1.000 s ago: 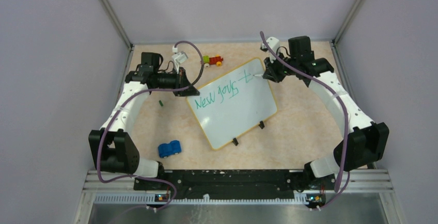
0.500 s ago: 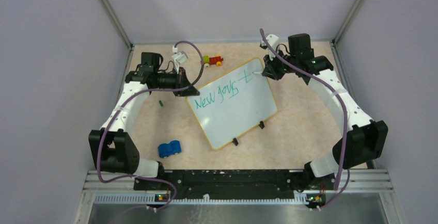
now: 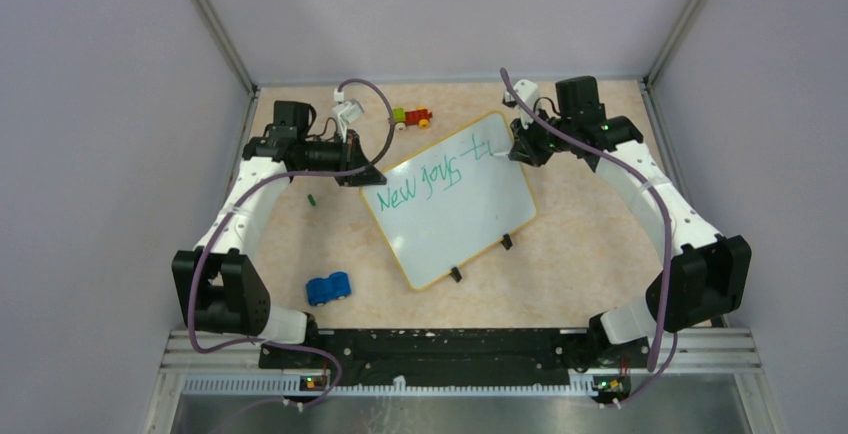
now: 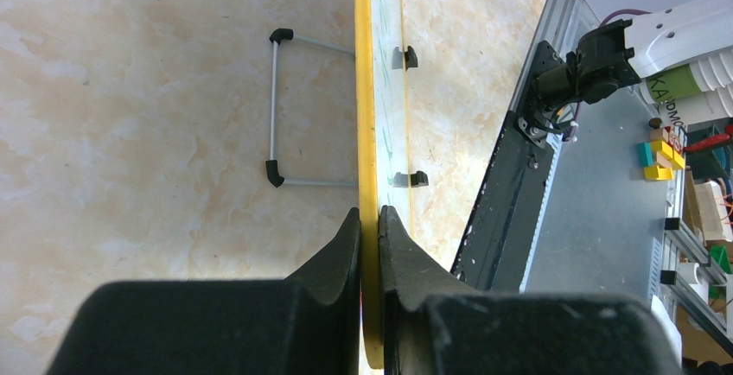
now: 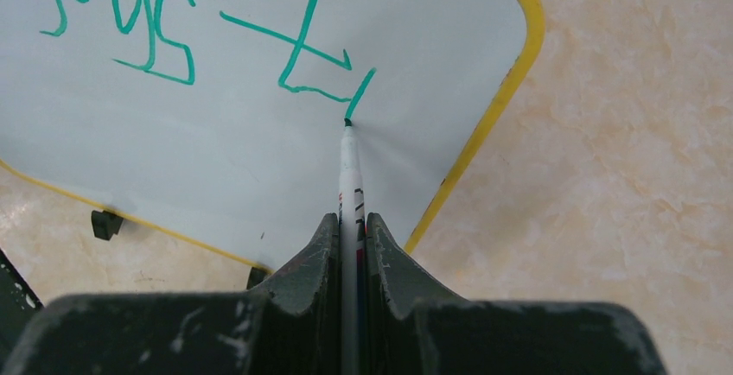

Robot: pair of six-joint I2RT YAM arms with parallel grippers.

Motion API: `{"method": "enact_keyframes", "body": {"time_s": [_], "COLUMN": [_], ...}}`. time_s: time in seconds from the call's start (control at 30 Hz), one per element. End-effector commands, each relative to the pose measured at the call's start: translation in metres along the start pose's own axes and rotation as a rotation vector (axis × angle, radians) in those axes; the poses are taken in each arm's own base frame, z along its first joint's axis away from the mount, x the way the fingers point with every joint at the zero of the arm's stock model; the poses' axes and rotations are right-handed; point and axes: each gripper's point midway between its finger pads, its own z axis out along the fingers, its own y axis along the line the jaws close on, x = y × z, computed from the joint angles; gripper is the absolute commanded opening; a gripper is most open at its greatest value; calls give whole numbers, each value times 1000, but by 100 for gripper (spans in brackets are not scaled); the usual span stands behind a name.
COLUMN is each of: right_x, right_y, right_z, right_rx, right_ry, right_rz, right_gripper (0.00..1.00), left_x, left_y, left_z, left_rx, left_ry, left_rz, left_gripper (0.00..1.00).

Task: Write a sentence on the whiteboard
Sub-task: Write on the whiteboard at the whiteboard stand.

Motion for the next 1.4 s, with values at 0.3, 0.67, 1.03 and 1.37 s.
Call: {"method": "enact_keyframes", "body": {"time_s": [0.3,0.67,1.03,1.37], "right_x": [-29,-40,-45,-49], "right_y": [-33,-23,-1,33], "right_z": [-18,-6,-1,-29], "right_rx": [129,73,28,-89], "right_ry": [-59,-69,-68,-110], "right_rz": [-49,-45,-70,-120], "right_gripper": [0,0,0,0], "left_x": [1,1,3,4], "left_y": [0,1,2,4], "left_z": [6,7,7,6], "left_rx": [10,13,12,0], "left_ry": [16,17,19,22], "left_rz": [65,64,64,76], "left_gripper": [0,0,0,0]}}
